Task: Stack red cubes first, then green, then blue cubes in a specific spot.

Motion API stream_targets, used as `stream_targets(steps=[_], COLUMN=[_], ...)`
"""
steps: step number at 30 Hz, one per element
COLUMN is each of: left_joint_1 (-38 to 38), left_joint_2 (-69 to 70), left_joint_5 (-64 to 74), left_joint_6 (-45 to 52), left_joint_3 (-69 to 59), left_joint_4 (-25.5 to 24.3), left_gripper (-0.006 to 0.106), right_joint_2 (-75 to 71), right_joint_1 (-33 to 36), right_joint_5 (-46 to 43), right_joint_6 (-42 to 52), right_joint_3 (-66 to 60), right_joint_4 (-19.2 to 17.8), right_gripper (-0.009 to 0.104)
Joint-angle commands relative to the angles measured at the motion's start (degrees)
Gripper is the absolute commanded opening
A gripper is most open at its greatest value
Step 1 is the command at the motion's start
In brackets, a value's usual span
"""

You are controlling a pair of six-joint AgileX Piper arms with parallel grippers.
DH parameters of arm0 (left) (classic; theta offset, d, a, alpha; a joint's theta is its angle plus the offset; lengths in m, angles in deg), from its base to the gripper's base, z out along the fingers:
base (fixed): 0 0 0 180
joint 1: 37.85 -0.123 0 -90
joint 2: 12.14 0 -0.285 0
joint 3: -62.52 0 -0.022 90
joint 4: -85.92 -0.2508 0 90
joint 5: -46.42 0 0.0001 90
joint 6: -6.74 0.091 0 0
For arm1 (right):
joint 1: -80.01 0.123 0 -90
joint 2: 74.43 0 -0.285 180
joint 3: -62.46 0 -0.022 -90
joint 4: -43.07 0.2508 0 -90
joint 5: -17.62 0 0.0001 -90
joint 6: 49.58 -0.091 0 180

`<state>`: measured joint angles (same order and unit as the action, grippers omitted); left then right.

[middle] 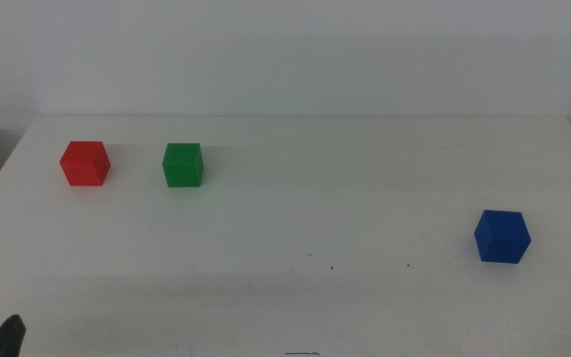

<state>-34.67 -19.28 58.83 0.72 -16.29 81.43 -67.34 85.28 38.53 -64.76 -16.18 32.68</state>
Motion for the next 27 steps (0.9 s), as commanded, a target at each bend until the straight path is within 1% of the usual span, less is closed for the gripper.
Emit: stream_targets(steps=[1, 6, 12, 17, 19, 22, 27], left_joint_1=[0.14, -0.26, -3.86, -4.36, -4.31, -4.31, -4.31], left_joint_2=[1.57, 1.57, 1.57, 1.51, 0.34, -5.54, -19.75], left_joint_5=[-4.25, -2.59, -2.73, -2.6, -2.7, -2.7, -2.42], left_joint_6=[-0.64, 0.2, 0.14, 0.14, -1.81, -2.64, -2.64], left_joint_3=[0.05, 0.05, 0.05, 0.05, 0.75, 4.29, 15.33], left_joint_4=[0.11, -4.88, -5.0, -5.0, -4.35, -4.35, -4.43], left_gripper=[0.093, 0.093, 0.093, 0.093, 0.093, 0.093, 0.093], right_joint_2=[-0.86, -0.86, -0.86, -0.86, -0.86, -0.86, -0.86], right_joint_1=[-0.45, -0.45, -0.45, -0.45, -0.45, -0.45, -0.45], right_joint_5=[-2.56, -2.56, -2.56, -2.56, -2.56, -2.56, -2.56], right_joint_6=[0.76, 0.76, 0.76, 0.76, 0.76, 0.76, 0.76], right_joint_3=[0.46, 0.46, 0.46, 0.46, 0.46, 0.46, 0.46], right_joint_4=[-1.37, -1.37, -1.37, -1.37, -1.37, -1.37, -1.37], right_gripper=[0.094, 0.094, 0.094, 0.094, 0.094, 0.094, 0.094])
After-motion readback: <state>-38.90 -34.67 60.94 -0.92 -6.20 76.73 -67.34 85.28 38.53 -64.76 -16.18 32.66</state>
